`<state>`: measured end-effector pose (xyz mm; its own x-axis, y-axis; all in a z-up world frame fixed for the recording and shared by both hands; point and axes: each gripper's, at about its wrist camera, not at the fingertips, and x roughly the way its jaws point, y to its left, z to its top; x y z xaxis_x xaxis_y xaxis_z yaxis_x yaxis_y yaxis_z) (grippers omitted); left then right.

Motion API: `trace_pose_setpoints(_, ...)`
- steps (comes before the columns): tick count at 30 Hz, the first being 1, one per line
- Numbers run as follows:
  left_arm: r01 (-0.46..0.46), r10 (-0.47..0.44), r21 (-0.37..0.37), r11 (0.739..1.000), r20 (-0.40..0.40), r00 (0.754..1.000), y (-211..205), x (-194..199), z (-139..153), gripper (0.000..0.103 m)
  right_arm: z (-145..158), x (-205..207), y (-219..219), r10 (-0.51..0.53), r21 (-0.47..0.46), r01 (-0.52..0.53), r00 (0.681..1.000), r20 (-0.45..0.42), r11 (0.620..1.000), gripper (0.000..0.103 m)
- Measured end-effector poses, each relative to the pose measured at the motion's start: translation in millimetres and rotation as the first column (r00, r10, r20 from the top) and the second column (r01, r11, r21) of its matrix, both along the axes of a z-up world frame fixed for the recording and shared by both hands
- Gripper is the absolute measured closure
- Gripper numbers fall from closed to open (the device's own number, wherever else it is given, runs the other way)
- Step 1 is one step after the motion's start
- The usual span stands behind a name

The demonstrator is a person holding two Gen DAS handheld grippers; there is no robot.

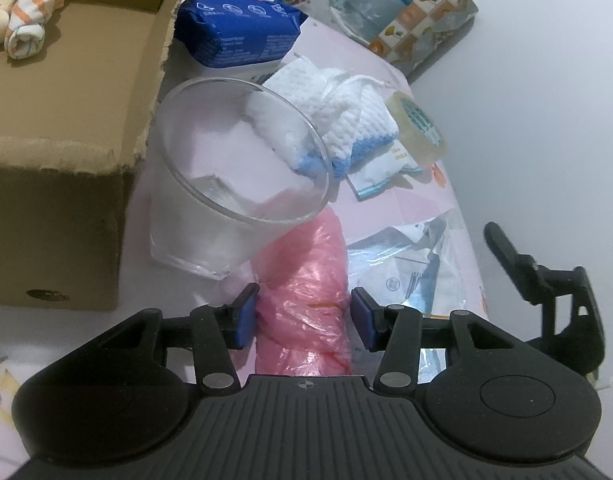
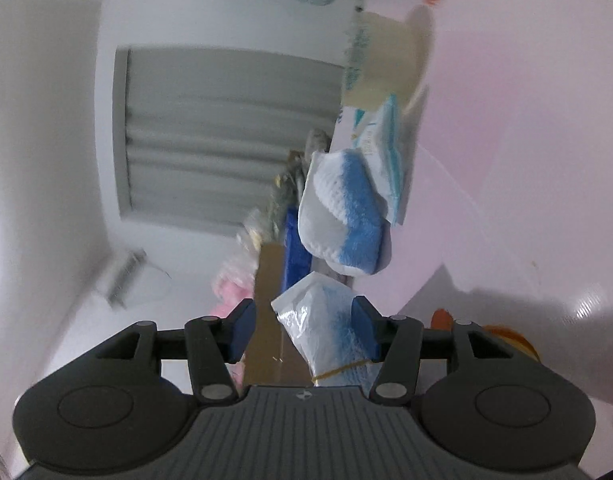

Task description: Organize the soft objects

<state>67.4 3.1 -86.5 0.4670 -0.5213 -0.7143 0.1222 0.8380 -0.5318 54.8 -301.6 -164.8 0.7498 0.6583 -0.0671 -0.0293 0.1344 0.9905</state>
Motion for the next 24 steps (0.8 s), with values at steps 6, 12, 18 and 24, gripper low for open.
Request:
trace_pose_setpoints(6, 0.012, -0.012, 0.005, 1.000, 0.007, 1.000, -2, -4, 1, 0.051, 1, 1, 0, -0.020, -0.088, 0.017, 0.999, -0.033, 0.996, 0.062)
trace_pose_setpoints(12, 0.023, -0.023, 0.019, 1.000, 0.004, 1.000, -6, -1, 1, 0.052, 28, -5, 1, -0.032, -0.414, 0.000, 0.997, -0.071, 0.910, 0.061)
trace_pose_setpoints(18, 0.027, -0.027, 0.023, 0.999, 0.007, 1.000, -7, -1, 1, 0.052, 39, -21, -4, -0.051, -0.582, -0.020, 0.993, -0.106, 0.813, 0.058)
trace_pose_setpoints(24, 0.034, -0.035, 0.040, 0.999, 0.020, 0.999, -12, -3, 1, 0.052, 47, -20, 29, 0.080, -0.664, -0.139, 0.990, -0.119, 0.735, 0.061)
